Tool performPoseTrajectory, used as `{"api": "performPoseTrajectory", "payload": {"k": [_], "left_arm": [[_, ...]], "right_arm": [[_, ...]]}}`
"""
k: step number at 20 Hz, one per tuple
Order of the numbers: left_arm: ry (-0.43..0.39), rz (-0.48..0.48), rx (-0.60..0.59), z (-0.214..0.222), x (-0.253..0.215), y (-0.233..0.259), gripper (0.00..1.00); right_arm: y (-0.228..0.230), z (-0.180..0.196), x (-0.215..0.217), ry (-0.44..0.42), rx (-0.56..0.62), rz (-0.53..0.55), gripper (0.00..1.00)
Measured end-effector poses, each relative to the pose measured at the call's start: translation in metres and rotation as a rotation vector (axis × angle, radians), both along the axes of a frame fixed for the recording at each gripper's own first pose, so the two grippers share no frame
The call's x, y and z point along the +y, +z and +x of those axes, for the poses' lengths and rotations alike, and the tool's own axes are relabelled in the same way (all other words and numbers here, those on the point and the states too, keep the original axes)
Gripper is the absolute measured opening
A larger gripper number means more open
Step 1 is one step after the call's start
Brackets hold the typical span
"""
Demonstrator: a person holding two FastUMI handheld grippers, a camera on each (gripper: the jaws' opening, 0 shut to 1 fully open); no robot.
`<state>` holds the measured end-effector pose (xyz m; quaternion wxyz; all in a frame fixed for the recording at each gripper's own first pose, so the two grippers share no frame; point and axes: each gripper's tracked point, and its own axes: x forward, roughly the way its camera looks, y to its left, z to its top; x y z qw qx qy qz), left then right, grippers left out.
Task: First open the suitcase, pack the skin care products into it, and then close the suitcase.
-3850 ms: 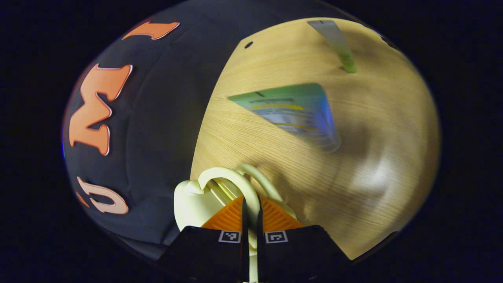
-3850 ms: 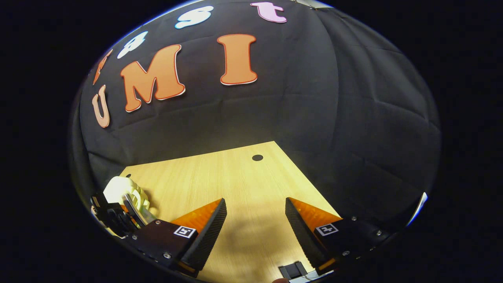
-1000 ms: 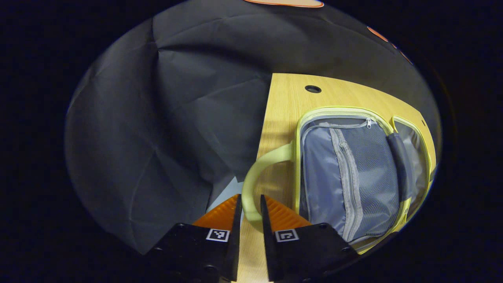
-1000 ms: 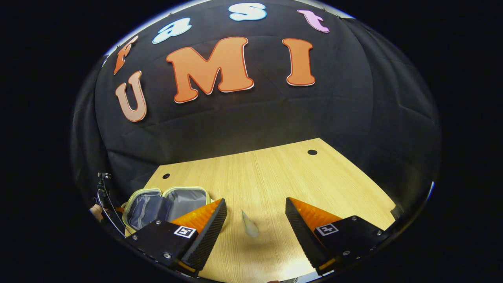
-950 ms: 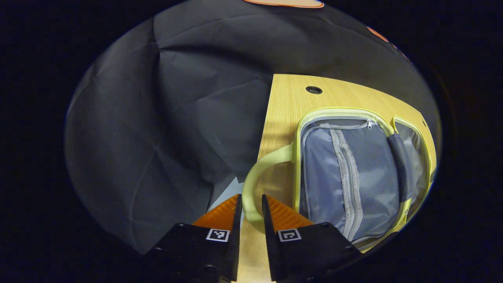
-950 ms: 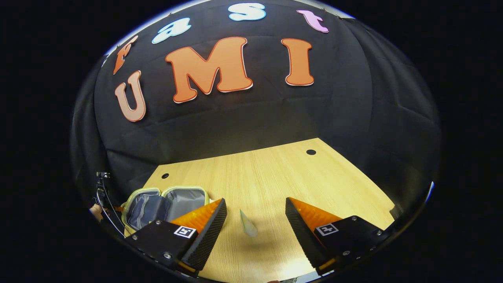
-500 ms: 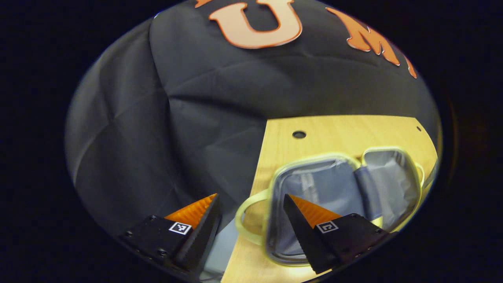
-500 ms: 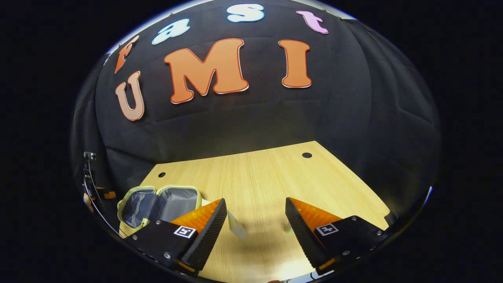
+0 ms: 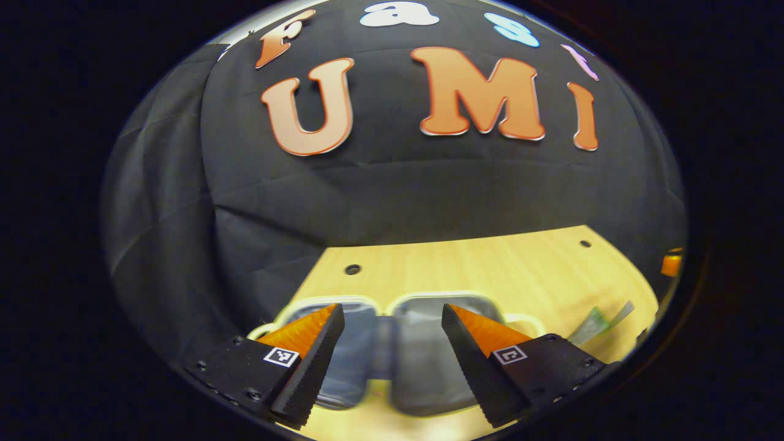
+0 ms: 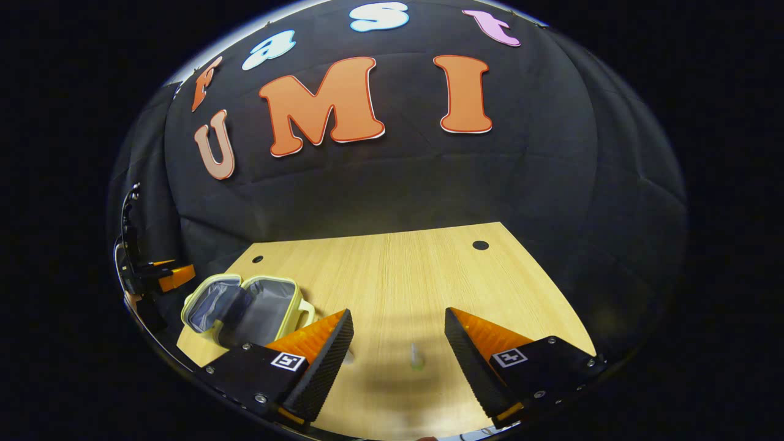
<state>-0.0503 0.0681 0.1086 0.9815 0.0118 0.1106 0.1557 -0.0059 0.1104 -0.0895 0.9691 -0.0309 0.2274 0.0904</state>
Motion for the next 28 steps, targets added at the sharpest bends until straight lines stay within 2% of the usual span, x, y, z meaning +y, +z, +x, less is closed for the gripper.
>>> {"api": "performPoseTrajectory", "payload": {"k": [3, 9, 16, 19, 23, 25, 26, 27, 28], "left_arm": [[-0.067, -0.033, -0.019, 0.020, -0.077, -0.006, 0.99], [-0.230, -0.066, 0.001, 0.051, -0.206, -0.032, 0.99], [-0.287, -0.046, 0.034, 0.092, -0.264, -0.099, 0.99], [-0.296, -0.035, 0.102, 0.106, -0.272, -0.145, 0.99], [-0.285, -0.031, 0.145, 0.124, -0.274, -0.191, 0.98], [-0.254, -0.029, 0.148, 0.128, -0.268, -0.202, 0.91], [-0.231, -0.033, 0.131, 0.127, -0.265, -0.201, 0.66], [-0.244, -0.032, 0.122, 0.138, -0.269, -0.204, 0.41], [-0.261, -0.018, 0.133, 0.134, -0.270, -0.202, 0.38]], "right_arm": [[-0.002, 0.001, -0.029, 0.027, 0.013, -0.023, 0.95], [-0.009, -0.004, -0.082, 0.019, 0.038, -0.040, 0.95], [-0.023, -0.016, -0.138, -0.044, 0.077, -0.095, 0.95], [-0.028, -0.019, -0.156, -0.081, 0.108, -0.101, 0.95], [-0.035, -0.023, -0.164, -0.089, 0.130, -0.135, 0.96], [-0.038, -0.024, -0.163, -0.082, 0.137, -0.135, 0.96], [-0.039, -0.025, -0.160, -0.077, 0.140, -0.135, 0.96], [-0.041, -0.025, -0.158, -0.071, 0.145, -0.136, 0.96], [-0.042, -0.026, -0.156, -0.064, 0.145, -0.137, 0.96]]}}
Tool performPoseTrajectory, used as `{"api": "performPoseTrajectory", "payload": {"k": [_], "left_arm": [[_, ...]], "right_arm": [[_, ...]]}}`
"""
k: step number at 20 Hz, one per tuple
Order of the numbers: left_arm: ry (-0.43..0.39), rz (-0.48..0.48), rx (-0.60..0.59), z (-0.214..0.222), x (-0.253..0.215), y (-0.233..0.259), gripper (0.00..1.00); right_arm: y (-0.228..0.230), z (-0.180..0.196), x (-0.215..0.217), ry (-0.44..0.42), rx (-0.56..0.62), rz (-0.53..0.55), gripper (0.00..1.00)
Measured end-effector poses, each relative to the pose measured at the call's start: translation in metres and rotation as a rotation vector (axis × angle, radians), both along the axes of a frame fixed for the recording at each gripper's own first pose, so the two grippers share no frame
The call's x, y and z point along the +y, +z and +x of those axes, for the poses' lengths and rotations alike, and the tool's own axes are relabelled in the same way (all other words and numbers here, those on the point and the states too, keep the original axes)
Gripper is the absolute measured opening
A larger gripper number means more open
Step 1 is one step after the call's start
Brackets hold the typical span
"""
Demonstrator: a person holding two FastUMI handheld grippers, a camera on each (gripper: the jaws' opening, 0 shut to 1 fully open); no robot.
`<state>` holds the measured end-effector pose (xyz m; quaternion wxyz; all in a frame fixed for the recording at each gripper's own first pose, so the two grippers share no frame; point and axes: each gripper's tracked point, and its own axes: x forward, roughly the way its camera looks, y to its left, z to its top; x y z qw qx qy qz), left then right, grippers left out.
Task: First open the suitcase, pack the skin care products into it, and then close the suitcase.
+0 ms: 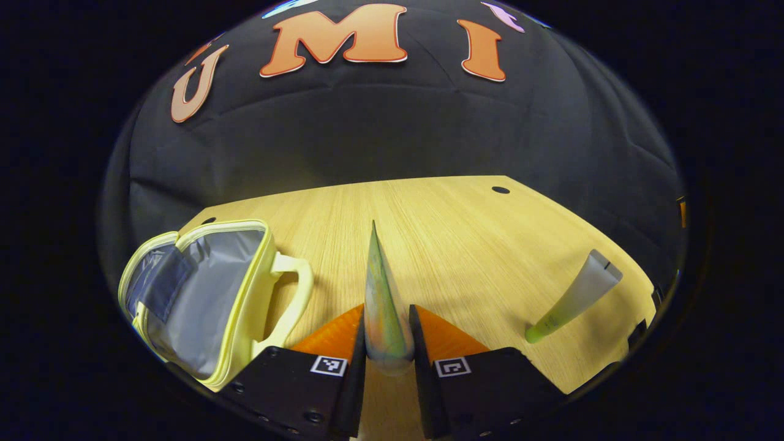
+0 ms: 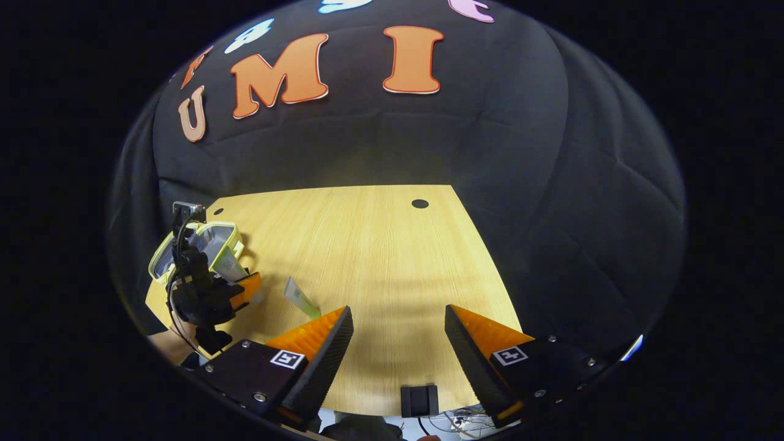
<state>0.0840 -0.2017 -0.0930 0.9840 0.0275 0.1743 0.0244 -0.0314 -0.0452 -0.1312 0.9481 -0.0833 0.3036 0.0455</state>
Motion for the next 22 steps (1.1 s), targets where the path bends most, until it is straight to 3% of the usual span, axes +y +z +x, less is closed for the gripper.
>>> {"api": "performPoseTrajectory", "payload": {"k": [3, 5, 8, 10, 14, 17, 22], "left_arm": [[-0.043, 0.001, 0.059, -0.002, -0.003, -0.002, 0.38], [-0.030, -0.059, 0.130, -0.022, 0.001, 0.000, 0.33], [-0.042, -0.167, 0.152, -0.052, -0.005, 0.025, 0.33], [-0.052, -0.185, 0.150, -0.078, -0.002, 0.049, 0.33], [-0.009, -0.203, 0.134, -0.126, 0.019, 0.083, 0.33], [0.035, -0.186, 0.132, -0.151, 0.042, 0.091, 0.33], [0.107, -0.150, 0.159, -0.176, 0.074, 0.077, 0.33]], "right_arm": [[0.003, 0.003, 0.014, 0.029, -0.014, 0.016, 0.96], [0.007, 0.006, 0.030, 0.067, -0.043, 0.037, 0.96], [0.005, 0.014, 0.064, 0.141, -0.059, 0.086, 0.96], [-0.002, 0.017, 0.093, 0.219, -0.053, 0.119, 0.96], [-0.040, 0.029, 0.131, 0.354, -0.026, 0.073, 0.96], [-0.082, 0.033, 0.147, 0.415, 0.064, 0.053, 0.96], [-0.137, 0.045, 0.145, 0.404, 0.187, 0.034, 0.89]]}}
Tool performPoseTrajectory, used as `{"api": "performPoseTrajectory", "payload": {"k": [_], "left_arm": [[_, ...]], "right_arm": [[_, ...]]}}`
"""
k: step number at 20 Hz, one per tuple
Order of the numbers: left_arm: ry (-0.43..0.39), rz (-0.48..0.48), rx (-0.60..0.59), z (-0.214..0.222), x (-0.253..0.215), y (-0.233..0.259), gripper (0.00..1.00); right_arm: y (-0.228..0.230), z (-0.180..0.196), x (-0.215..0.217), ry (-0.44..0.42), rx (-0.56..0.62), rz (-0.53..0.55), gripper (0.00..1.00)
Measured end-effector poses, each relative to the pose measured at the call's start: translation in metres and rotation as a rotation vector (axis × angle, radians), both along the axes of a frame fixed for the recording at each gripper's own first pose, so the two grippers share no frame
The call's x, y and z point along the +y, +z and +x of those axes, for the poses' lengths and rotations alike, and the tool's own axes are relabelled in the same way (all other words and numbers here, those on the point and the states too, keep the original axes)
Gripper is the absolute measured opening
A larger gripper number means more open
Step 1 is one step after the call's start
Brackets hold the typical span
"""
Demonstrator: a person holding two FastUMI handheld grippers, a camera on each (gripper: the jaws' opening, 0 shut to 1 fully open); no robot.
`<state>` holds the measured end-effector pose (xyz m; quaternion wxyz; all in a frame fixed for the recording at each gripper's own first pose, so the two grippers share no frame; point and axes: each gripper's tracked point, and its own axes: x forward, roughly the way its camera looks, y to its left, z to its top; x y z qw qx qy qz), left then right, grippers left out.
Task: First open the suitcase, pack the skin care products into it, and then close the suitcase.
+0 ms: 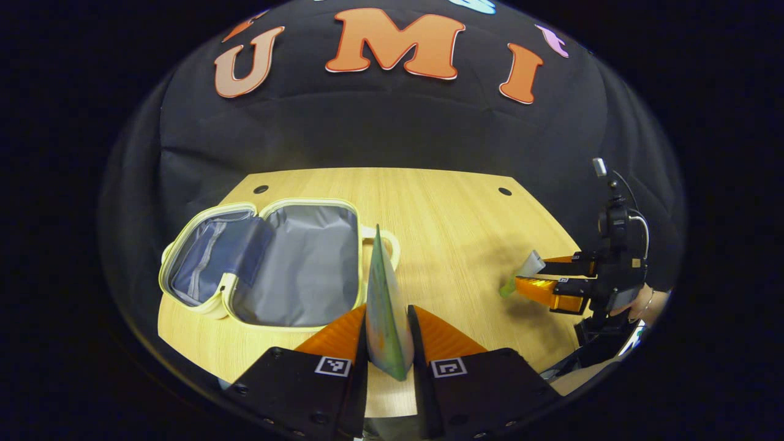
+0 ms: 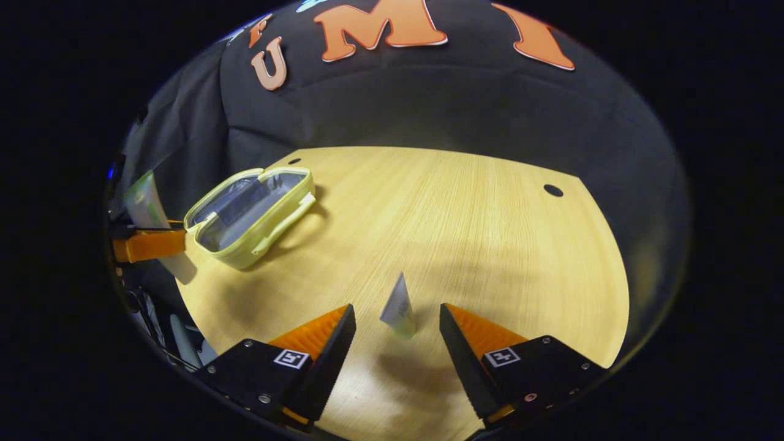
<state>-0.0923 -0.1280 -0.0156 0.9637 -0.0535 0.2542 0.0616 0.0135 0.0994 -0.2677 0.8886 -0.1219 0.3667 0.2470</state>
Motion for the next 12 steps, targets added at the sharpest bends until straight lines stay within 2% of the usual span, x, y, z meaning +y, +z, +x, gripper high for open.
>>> {"api": "performPoseTrajectory", "payload": {"k": [2, 3, 4, 5, 6, 7, 8, 9, 10, 12], "left_arm": [[0.021, -0.006, 0.003, -0.004, 0.007, -0.004, 0.33], [0.023, -0.010, 0.005, -0.005, 0.010, -0.004, 0.34], [0.026, -0.013, 0.006, -0.005, 0.012, -0.005, 0.31], [0.030, -0.014, 0.008, -0.006, 0.013, -0.006, 0.33], [0.032, -0.016, 0.012, -0.006, 0.015, -0.007, 0.33], [0.038, -0.017, 0.017, -0.009, 0.018, -0.006, 0.33], [0.052, -0.016, 0.016, -0.010, 0.021, -0.003, 0.33], [0.054, -0.018, 0.016, -0.012, 0.023, 0.002, 0.34], [0.055, -0.023, 0.019, -0.014, 0.025, 0.007, 0.33], [0.042, -0.032, 0.035, -0.019, 0.030, 0.020, 0.33]], "right_arm": [[-0.013, 0.007, -0.001, -0.006, 0.012, -0.020, 0.84], [-0.018, 0.010, 0.000, -0.007, 0.023, -0.026, 0.67], [-0.022, 0.009, 0.001, -0.007, 0.037, -0.030, 0.58], [-0.026, 0.009, -0.001, -0.009, 0.050, -0.049, 0.59], [-0.026, 0.012, -0.003, -0.022, 0.046, -0.057, 0.48], [-0.024, 0.011, -0.001, -0.031, 0.058, -0.059, 0.32], [-0.018, 0.006, -0.002, -0.041, 0.064, -0.054, 0.32], [-0.011, 0.003, 0.000, -0.043, 0.075, -0.049, 0.26], [-0.001, -0.003, 0.002, -0.046, 0.086, -0.043, 0.30], [0.024, -0.013, 0.011, -0.051, 0.115, -0.015, 0.30]]}}
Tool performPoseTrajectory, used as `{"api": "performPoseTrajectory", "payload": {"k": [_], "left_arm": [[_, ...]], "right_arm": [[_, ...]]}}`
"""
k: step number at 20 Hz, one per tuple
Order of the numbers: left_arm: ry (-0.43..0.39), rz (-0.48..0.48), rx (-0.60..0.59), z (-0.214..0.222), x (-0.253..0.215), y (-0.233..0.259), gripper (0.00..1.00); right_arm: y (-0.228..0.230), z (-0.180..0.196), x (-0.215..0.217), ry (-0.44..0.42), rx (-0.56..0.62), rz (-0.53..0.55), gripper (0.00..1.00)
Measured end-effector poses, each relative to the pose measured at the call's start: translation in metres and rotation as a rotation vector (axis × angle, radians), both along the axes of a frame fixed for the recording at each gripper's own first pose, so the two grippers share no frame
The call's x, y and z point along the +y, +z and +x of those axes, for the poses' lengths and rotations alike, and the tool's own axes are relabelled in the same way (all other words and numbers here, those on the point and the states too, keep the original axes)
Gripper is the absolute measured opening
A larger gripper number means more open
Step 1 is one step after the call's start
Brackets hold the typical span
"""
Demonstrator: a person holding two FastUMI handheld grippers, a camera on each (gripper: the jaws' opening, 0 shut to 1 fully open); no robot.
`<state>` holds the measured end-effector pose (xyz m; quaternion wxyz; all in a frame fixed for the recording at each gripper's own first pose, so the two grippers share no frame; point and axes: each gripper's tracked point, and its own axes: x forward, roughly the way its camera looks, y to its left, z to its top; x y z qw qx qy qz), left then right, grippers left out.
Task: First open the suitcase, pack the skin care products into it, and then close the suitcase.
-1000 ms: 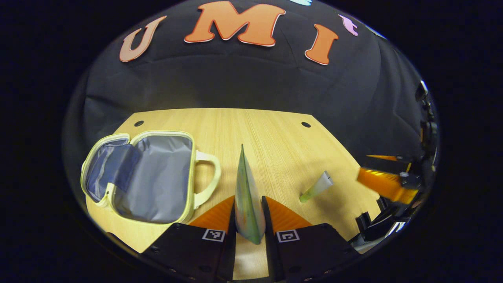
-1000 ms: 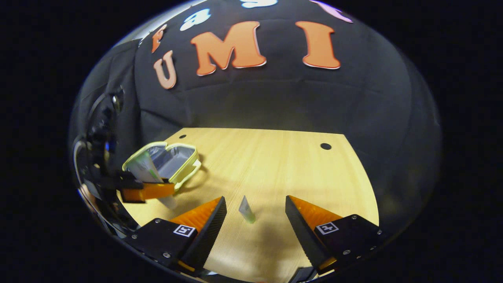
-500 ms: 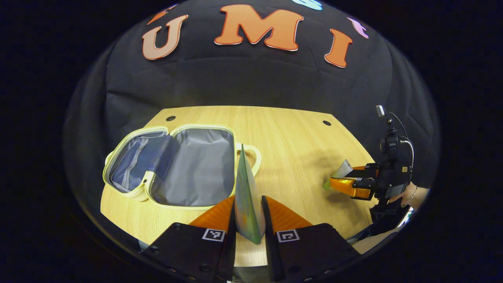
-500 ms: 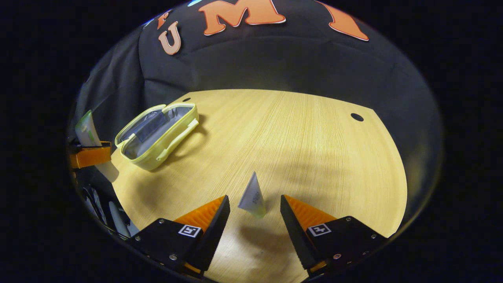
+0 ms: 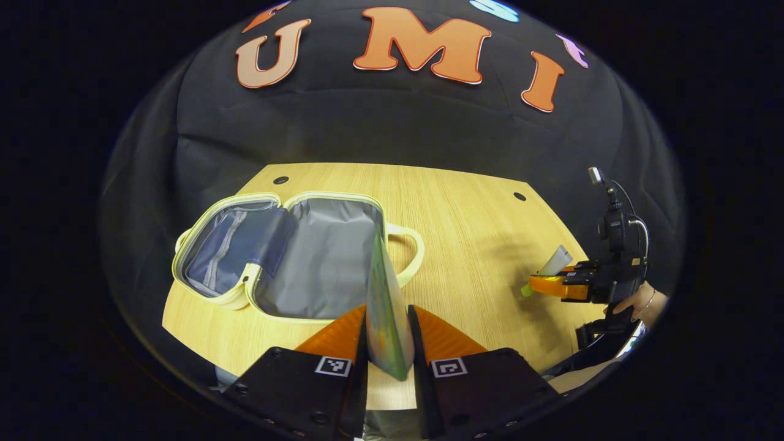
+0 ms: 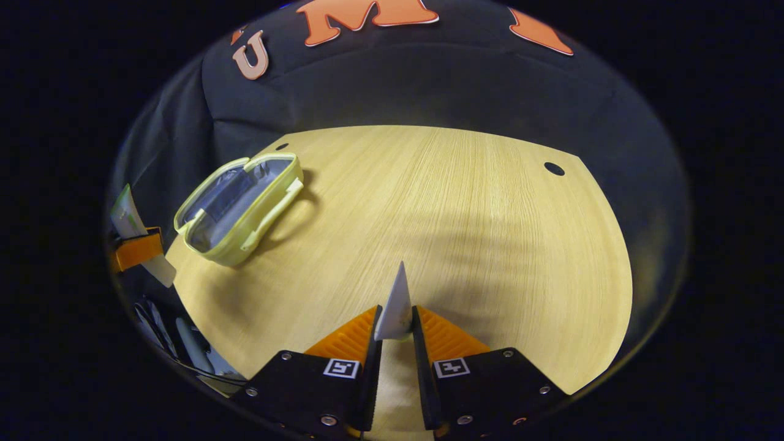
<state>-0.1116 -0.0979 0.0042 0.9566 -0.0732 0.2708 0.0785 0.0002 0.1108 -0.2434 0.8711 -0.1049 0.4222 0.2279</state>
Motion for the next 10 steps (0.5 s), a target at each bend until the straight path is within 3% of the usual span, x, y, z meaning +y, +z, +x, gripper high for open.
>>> {"api": "performPoseTrajectory", "payload": {"k": [5, 10], "left_arm": [[-0.016, 0.034, 0.061, -0.005, 0.034, 0.019, 0.33], [-0.107, 0.018, 0.141, 0.007, 0.081, 0.008, 0.33]], "right_arm": [[0.055, -0.037, 0.056, 0.064, 0.084, 0.101, 0.30], [0.075, -0.051, 0.130, 0.091, 0.130, 0.188, 0.30]]}}
